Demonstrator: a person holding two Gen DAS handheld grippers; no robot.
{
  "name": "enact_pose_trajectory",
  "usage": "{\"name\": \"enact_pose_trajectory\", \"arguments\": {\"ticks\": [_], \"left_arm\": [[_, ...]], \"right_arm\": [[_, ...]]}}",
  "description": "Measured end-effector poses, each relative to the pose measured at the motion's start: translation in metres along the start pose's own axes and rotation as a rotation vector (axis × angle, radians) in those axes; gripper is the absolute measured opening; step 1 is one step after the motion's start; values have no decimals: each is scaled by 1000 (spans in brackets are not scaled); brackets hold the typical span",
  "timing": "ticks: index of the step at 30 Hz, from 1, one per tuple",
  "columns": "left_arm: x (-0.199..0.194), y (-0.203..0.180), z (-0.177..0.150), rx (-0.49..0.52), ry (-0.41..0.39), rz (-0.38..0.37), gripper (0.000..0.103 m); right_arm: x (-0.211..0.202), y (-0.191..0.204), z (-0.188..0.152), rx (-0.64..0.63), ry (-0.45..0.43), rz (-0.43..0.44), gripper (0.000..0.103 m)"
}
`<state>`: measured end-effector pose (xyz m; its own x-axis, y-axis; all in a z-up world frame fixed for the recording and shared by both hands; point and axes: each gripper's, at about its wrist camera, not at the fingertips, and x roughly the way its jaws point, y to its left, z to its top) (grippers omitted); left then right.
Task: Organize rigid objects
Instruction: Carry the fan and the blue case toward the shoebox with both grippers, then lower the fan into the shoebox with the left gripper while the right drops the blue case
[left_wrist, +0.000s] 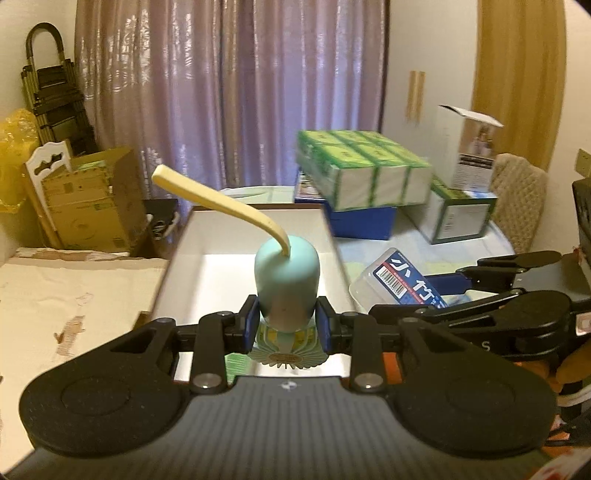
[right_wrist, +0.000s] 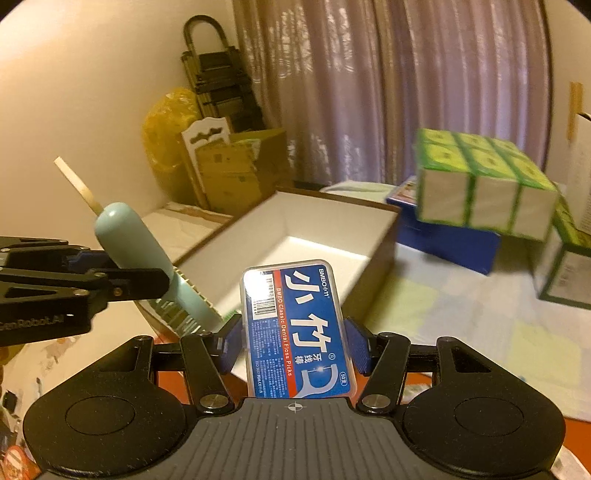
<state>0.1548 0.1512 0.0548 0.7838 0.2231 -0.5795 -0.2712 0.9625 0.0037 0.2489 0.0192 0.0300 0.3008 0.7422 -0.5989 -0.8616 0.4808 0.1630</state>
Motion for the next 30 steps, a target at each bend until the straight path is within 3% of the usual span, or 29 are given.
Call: {"name": "enact_pose_trajectory", "arguments": {"ticks": [5,11,21,30], "left_arm": [[17,28,6,18,28,35,27],[52,55,5,45,92,49,27],[117,79,-2,113,241,11,27],[169,84,-5,160,363,-36,28]], "right_arm": [[34,19,14,1,17,8,55],[72,26,21,31,56,-41,55],[121,16,19,95,127,-134,55],[141,7,14,119,167,-185,55]]}}
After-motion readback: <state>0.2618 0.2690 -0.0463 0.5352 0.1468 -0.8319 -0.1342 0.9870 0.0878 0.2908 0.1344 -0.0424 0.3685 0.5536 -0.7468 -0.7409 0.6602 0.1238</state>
